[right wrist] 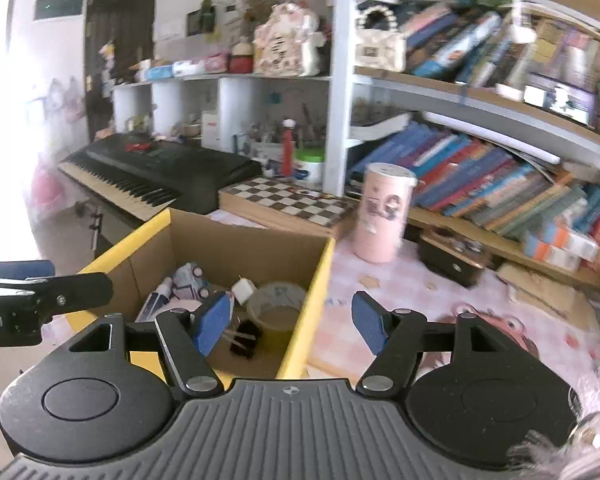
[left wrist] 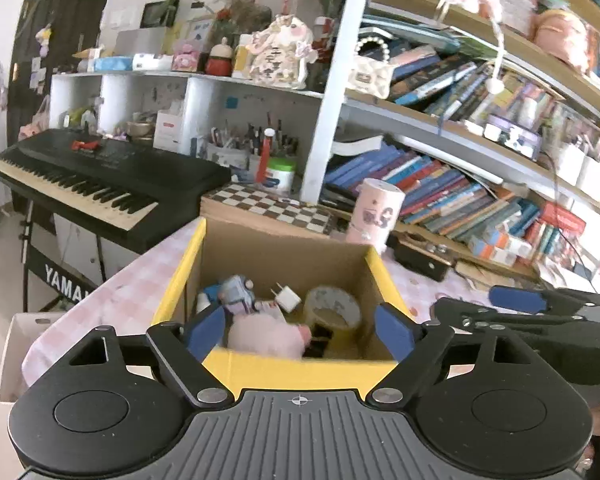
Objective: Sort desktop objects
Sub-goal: 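Lift both open tools up and away from the yellow box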
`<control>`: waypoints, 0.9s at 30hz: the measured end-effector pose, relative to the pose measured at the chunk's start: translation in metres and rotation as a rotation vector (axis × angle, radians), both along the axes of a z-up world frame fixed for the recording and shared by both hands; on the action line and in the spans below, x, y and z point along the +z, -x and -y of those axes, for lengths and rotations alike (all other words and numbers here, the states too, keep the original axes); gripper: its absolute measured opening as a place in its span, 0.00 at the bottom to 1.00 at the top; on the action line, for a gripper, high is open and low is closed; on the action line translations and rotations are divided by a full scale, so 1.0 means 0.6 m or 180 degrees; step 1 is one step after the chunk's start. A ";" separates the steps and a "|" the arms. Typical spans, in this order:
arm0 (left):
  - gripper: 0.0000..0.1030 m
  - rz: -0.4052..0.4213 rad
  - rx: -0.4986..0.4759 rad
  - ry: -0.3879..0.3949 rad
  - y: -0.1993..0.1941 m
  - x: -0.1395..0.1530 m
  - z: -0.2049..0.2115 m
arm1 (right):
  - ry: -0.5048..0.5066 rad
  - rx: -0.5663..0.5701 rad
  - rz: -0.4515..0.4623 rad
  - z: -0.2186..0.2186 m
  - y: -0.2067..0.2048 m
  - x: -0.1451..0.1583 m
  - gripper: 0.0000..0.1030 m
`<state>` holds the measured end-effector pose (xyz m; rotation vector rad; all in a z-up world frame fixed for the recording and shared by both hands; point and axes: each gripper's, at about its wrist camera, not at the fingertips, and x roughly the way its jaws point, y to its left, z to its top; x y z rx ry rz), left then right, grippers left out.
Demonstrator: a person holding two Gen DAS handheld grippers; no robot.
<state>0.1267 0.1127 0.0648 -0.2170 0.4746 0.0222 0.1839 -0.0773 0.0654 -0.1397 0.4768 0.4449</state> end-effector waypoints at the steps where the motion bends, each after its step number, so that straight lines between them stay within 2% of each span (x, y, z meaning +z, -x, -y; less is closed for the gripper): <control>1: 0.84 -0.0001 -0.0023 -0.0007 0.010 -0.001 0.002 | -0.0009 -0.0056 0.0008 0.006 0.014 -0.001 0.64; 12: 0.92 0.0092 -0.0145 -0.0103 0.127 -0.034 0.039 | -0.0032 -0.0690 0.0117 0.082 0.180 -0.028 0.71; 15: 0.92 0.0100 -0.0137 -0.0187 0.154 -0.049 0.050 | 0.0011 -0.0885 0.0134 0.101 0.220 -0.048 0.79; 18: 0.98 0.0020 -0.0161 -0.0199 0.173 -0.062 0.055 | 0.0065 -0.1034 0.0057 0.118 0.254 -0.070 0.82; 20: 0.99 -0.0019 -0.0187 -0.0205 0.183 -0.070 0.059 | 0.0092 -0.1094 -0.0005 0.127 0.275 -0.083 0.83; 25: 0.99 -0.0141 -0.0260 -0.0263 0.201 -0.090 0.079 | 0.0142 -0.1350 -0.0104 0.144 0.315 -0.103 0.96; 27: 0.99 -0.0196 -0.0311 -0.0291 0.205 -0.096 0.090 | 0.0129 -0.1422 -0.0174 0.151 0.324 -0.111 0.98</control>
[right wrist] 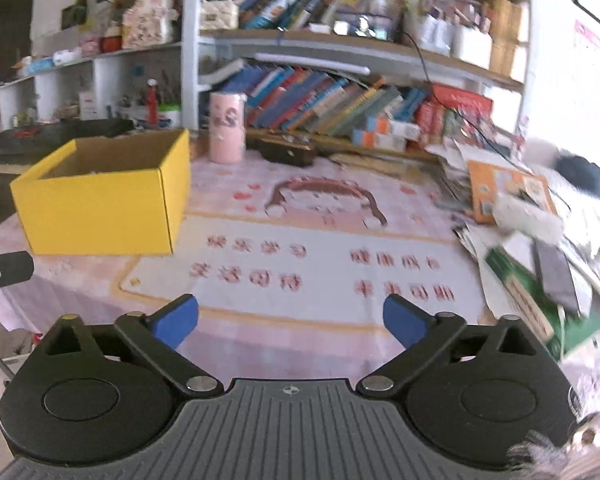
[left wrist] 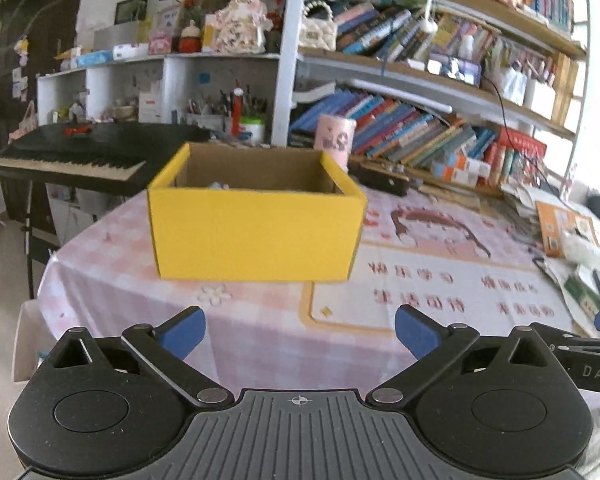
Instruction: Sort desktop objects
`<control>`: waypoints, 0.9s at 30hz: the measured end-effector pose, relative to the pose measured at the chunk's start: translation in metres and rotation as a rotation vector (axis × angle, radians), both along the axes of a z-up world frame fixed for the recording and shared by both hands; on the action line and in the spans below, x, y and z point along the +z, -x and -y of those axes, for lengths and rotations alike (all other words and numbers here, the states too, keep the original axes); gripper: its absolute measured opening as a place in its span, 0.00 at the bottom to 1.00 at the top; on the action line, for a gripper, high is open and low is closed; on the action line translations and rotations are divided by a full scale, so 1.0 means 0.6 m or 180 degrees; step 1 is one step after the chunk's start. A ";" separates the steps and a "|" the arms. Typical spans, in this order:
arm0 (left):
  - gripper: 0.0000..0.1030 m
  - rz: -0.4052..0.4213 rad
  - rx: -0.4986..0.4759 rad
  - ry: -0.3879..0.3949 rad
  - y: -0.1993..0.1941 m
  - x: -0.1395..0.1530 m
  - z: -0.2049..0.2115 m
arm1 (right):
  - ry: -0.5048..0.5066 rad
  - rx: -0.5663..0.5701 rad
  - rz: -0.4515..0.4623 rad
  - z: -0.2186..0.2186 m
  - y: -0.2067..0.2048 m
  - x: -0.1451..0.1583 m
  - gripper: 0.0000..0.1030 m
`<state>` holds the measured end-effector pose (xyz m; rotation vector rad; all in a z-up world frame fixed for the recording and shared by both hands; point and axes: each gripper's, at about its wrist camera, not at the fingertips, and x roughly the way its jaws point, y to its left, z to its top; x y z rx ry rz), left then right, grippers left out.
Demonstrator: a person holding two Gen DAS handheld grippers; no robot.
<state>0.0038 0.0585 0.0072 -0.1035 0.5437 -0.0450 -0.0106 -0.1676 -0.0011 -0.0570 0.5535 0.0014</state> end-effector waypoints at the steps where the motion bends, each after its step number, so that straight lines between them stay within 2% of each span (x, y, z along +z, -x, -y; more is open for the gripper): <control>1: 0.99 -0.0025 -0.0030 -0.0027 0.001 -0.003 0.005 | -0.0011 -0.0036 -0.0049 0.002 0.005 -0.004 0.99; 5: 0.99 -0.0114 -0.0115 -0.0174 0.002 -0.009 0.026 | -0.0053 -0.0160 -0.0169 0.014 0.018 -0.015 1.00; 12: 0.99 -0.0220 -0.0216 -0.0234 0.006 -0.017 0.044 | -0.0125 -0.0340 -0.0238 0.038 0.036 -0.021 1.00; 27: 0.99 -0.0288 -0.0272 -0.0242 0.009 -0.021 0.056 | -0.0140 -0.0319 -0.0294 0.040 0.038 -0.021 1.00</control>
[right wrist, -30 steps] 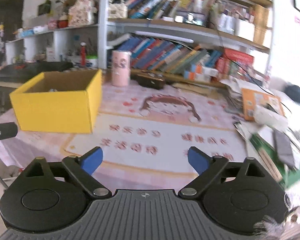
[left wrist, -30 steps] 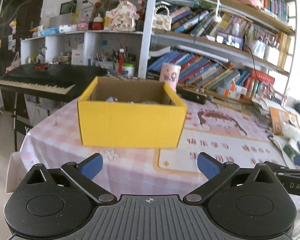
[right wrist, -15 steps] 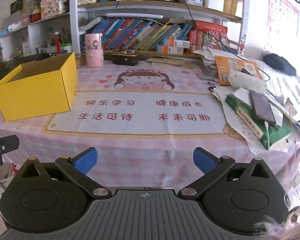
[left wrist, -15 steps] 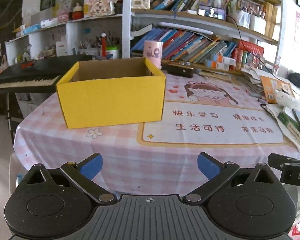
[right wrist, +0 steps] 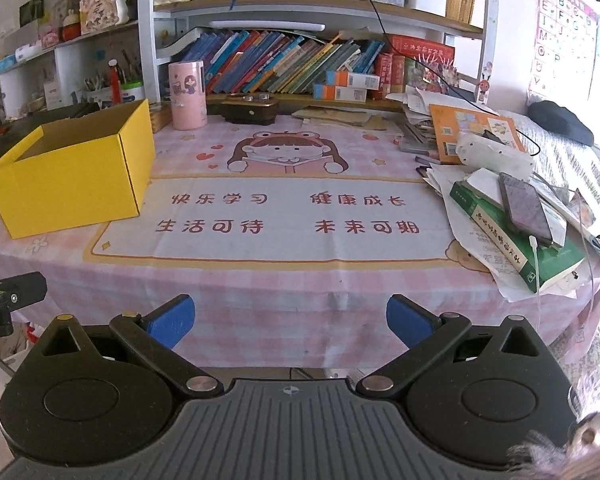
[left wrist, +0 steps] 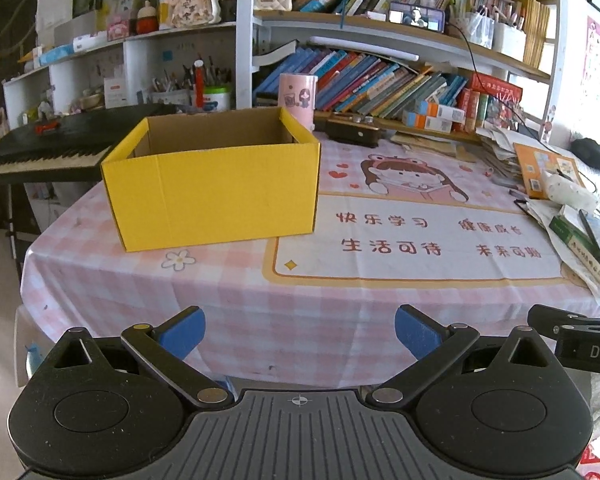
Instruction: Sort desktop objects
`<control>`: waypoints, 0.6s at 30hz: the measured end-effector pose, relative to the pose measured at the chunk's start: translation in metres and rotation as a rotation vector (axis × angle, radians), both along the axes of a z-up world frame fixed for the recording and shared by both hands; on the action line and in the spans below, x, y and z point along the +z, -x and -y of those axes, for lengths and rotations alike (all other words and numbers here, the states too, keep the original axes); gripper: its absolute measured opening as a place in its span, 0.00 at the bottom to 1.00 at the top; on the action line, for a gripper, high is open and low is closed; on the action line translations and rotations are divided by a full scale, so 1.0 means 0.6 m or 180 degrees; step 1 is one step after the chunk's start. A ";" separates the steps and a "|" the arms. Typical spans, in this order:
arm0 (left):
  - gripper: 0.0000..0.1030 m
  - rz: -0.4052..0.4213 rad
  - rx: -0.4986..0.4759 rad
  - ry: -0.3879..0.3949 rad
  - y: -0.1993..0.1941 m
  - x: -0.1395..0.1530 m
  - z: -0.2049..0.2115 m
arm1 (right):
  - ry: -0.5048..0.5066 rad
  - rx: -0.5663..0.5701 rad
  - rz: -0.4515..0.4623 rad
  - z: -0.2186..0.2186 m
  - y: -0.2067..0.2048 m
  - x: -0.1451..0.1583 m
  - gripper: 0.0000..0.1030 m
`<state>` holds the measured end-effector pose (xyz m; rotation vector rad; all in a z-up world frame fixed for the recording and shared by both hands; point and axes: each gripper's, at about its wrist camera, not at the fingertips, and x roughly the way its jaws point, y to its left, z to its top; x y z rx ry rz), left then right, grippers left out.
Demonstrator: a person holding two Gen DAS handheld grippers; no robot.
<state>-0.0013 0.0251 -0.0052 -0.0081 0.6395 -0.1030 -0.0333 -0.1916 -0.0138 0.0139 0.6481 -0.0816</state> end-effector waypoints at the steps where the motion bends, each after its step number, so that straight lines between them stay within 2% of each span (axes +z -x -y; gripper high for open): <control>1: 0.99 0.0001 0.0000 -0.0002 0.000 0.000 0.000 | 0.0000 0.0005 -0.0003 0.000 0.000 0.000 1.00; 18: 1.00 -0.0047 0.0003 0.0033 0.000 -0.002 0.001 | -0.0006 0.0022 -0.0040 -0.004 -0.004 -0.004 1.00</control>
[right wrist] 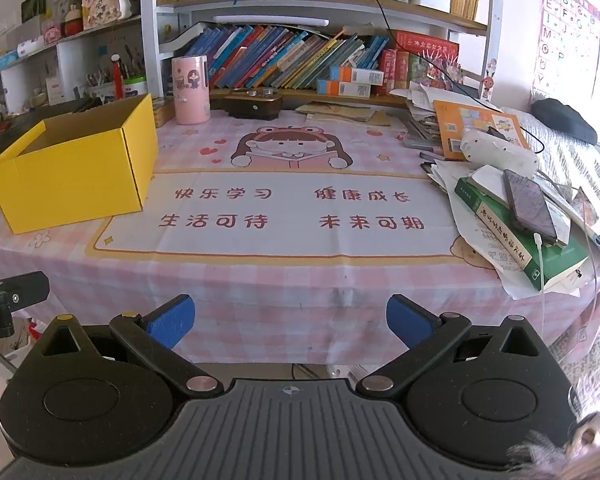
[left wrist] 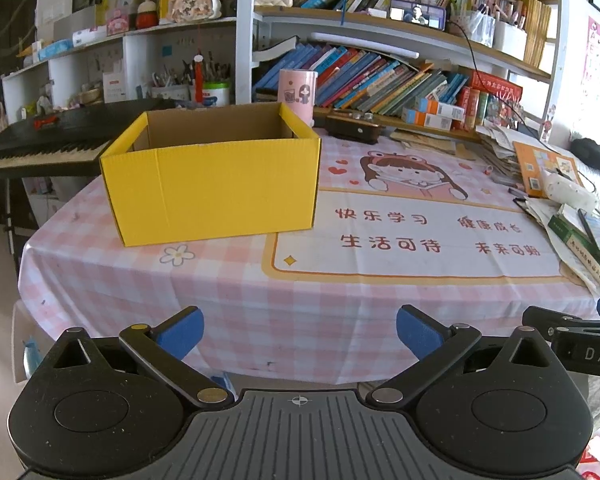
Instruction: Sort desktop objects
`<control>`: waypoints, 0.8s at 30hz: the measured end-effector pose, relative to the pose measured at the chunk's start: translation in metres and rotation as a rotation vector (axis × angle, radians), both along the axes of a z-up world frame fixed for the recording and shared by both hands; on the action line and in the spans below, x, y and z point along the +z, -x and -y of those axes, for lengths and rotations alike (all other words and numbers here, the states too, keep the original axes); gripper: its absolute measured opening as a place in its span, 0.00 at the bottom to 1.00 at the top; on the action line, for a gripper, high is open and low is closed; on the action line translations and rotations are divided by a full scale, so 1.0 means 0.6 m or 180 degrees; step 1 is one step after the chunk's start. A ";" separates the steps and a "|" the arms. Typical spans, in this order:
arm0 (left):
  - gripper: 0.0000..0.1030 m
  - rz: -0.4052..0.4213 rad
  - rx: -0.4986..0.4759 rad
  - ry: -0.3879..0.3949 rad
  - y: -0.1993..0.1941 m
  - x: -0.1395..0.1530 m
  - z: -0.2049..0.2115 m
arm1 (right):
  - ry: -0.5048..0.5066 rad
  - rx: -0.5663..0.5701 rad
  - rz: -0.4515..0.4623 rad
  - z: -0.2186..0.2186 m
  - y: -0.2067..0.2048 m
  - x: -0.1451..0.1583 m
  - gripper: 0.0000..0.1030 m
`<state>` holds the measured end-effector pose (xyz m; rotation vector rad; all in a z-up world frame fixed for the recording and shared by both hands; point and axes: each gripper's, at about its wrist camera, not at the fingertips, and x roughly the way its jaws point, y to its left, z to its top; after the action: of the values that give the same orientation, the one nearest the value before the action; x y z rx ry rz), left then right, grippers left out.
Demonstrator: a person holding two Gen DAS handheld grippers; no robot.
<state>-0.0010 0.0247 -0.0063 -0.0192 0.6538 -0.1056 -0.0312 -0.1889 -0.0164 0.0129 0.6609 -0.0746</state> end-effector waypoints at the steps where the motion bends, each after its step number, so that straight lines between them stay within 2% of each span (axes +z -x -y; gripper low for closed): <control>1: 1.00 -0.0001 0.0002 0.0001 0.000 0.000 -0.001 | 0.0000 0.0005 -0.0003 -0.001 0.000 -0.001 1.00; 24: 1.00 -0.0085 0.0043 0.0079 -0.011 -0.010 -0.006 | -0.0010 0.0041 -0.0057 0.002 -0.009 -0.004 1.00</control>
<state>0.0055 0.0281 -0.0121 -0.0491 0.6788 -0.1006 -0.0257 -0.1898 -0.0186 0.0109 0.6790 -0.0612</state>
